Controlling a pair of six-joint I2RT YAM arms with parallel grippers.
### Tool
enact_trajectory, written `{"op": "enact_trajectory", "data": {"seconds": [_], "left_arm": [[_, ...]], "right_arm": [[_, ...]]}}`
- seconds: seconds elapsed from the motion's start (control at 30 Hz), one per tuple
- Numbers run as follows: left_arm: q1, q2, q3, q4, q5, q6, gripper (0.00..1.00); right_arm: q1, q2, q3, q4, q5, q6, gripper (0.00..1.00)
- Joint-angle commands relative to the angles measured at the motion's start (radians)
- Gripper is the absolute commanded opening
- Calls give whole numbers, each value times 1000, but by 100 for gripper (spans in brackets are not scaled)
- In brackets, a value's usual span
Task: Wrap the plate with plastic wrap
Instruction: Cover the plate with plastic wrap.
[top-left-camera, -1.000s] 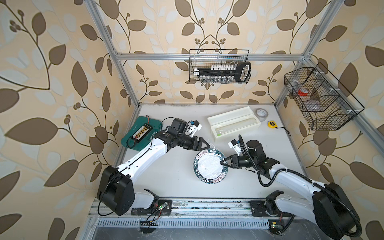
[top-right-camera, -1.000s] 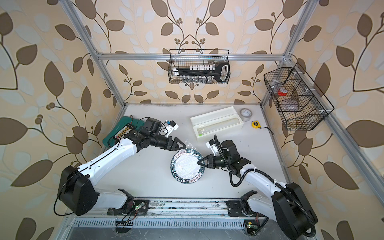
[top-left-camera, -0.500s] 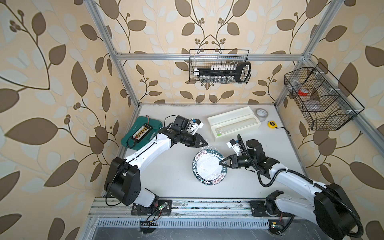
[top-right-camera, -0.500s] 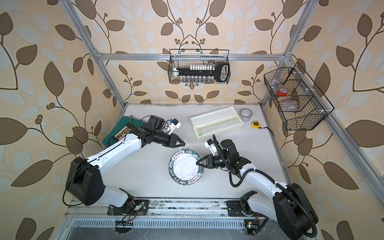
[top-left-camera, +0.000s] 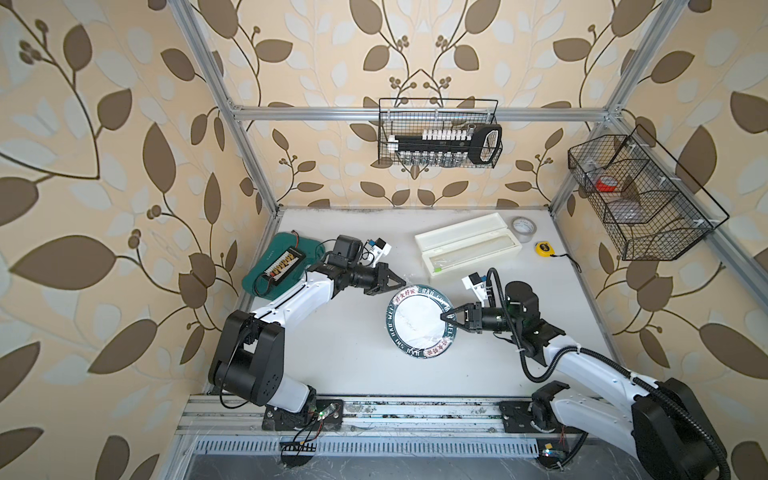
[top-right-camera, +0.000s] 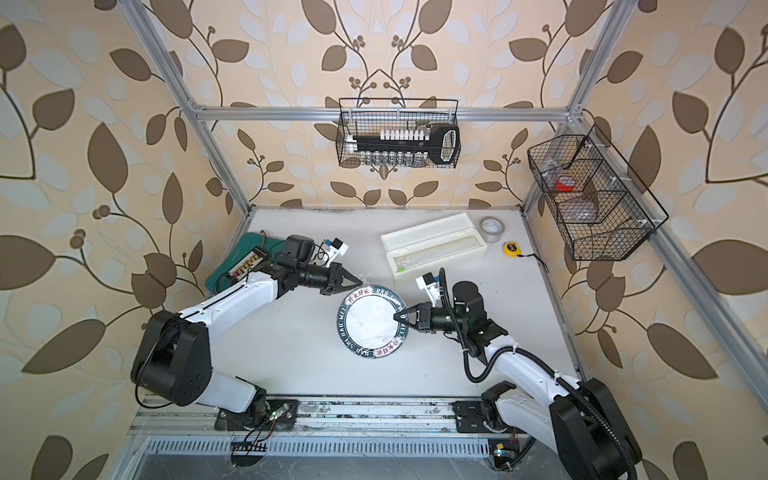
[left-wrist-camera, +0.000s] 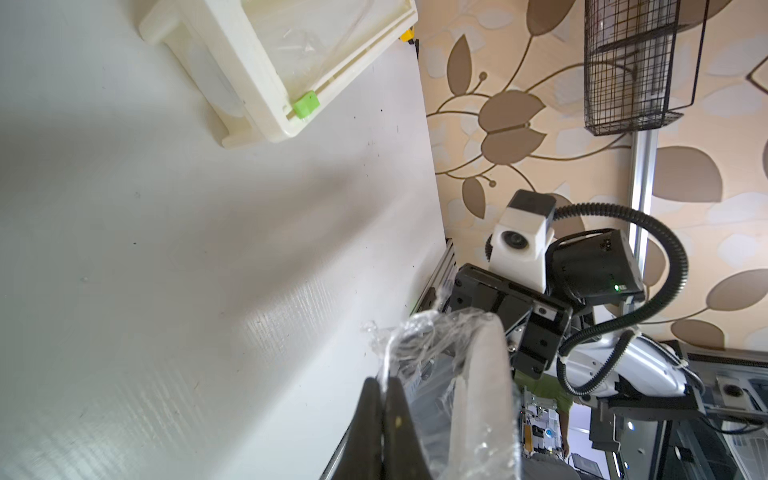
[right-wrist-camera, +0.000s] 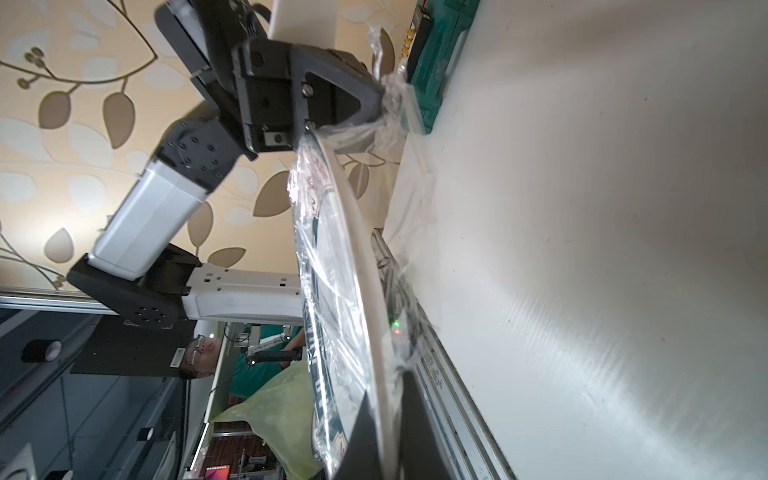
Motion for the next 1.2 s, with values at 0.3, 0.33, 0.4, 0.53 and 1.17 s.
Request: {"op": "enact_trajectory", "data": {"seconds": [0.3, 0.33, 0.4, 0.53, 1.17], "left_arm": [[-145, 9, -238, 1212, 27, -914, 11], [-152, 13, -238, 1256, 22, -947, 15], [-154, 23, -240, 1335, 12, -1007, 24], [-154, 26, -229, 1361, 24, -1037, 39], [58, -315, -305, 240, 23, -511, 60]], "right_arm": [[-5, 39, -4, 341, 146, 257, 0], [-4, 44, -1, 347, 157, 264, 0], [-3, 55, 3, 359, 161, 279, 0], [-5, 57, 3, 396, 183, 319, 0], [-25, -6, 6, 282, 387, 376, 0]]}}
